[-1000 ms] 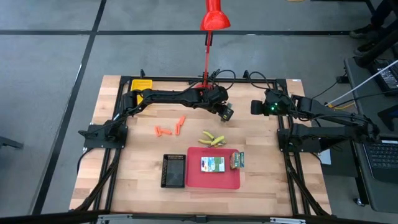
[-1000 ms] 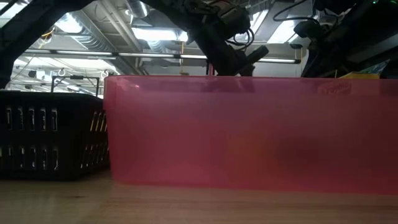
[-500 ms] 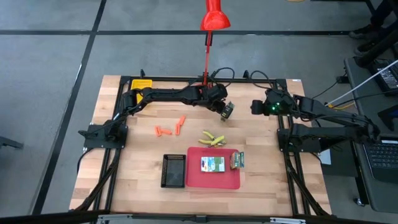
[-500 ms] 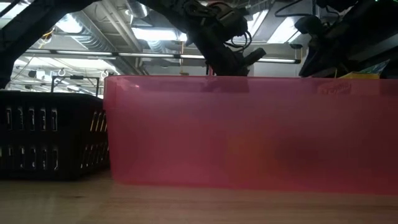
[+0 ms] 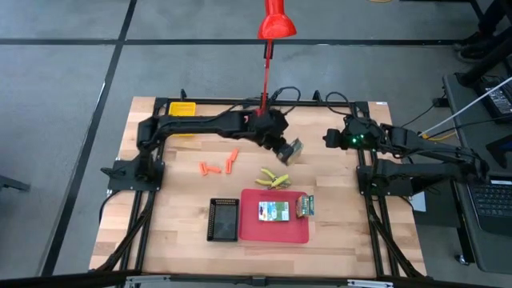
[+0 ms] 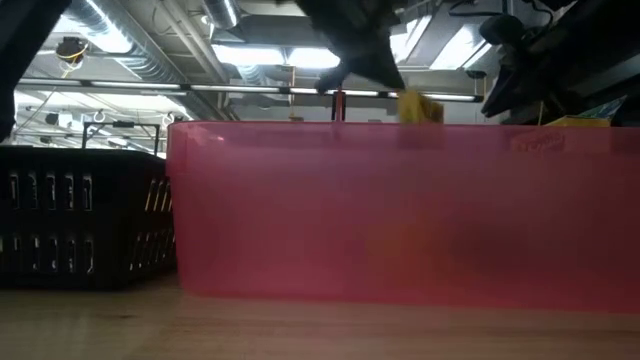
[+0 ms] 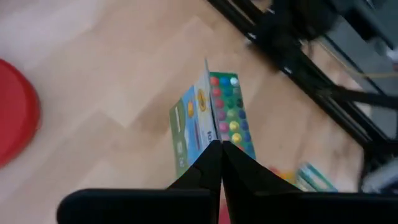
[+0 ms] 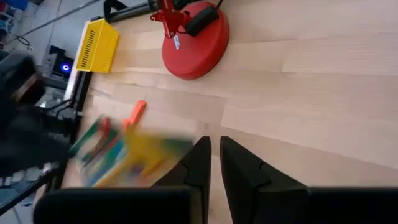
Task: Pick & Place School Supplies
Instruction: Put the yellow crayon box into the red bin
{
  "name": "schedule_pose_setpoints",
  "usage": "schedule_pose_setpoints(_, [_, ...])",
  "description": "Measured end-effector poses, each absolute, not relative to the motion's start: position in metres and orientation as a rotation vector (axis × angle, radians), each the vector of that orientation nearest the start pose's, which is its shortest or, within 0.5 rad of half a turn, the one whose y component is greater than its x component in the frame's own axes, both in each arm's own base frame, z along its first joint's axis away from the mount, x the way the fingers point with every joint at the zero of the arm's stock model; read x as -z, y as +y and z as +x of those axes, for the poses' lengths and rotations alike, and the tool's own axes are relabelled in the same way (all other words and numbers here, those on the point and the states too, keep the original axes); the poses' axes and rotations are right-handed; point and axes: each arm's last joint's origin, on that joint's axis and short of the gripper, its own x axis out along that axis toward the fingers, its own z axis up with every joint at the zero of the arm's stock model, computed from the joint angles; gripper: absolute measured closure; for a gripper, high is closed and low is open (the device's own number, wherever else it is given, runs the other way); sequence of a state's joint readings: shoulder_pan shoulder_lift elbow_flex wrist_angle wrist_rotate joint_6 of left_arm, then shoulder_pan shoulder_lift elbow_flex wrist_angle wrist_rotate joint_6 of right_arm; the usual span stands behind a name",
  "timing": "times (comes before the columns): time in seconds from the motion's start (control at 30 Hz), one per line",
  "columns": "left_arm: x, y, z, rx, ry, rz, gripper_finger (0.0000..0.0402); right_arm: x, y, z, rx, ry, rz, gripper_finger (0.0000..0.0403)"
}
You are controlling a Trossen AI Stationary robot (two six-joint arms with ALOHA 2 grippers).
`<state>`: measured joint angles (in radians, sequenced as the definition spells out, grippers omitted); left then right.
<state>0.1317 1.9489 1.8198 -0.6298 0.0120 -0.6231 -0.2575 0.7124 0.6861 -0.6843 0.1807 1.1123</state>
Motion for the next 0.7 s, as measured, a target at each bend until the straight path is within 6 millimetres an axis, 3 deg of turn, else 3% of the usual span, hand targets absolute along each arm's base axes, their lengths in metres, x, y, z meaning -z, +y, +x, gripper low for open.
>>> schedule_pose_setpoints(0.23, [-0.334, 0.005, 0.408, -0.322, 0.788, -0.599, 0.0400, -0.269, -0.035, 0.137, 0.772, 0.368, 1.075, 0.0362])
schedule_pose_setpoints(0.5, [-0.333, -0.045, 0.393, -0.287, 0.907, -0.599, 0.0400, -0.272, -0.028, 0.140, 0.757, 0.309, 1.090, 0.0362])
schedule_pose_setpoints(0.7, [-0.333, -0.065, 0.389, -0.265, 0.929, -0.605, 0.0400, -0.271, -0.021, 0.145, 0.756, 0.306, 1.107, 0.0362])
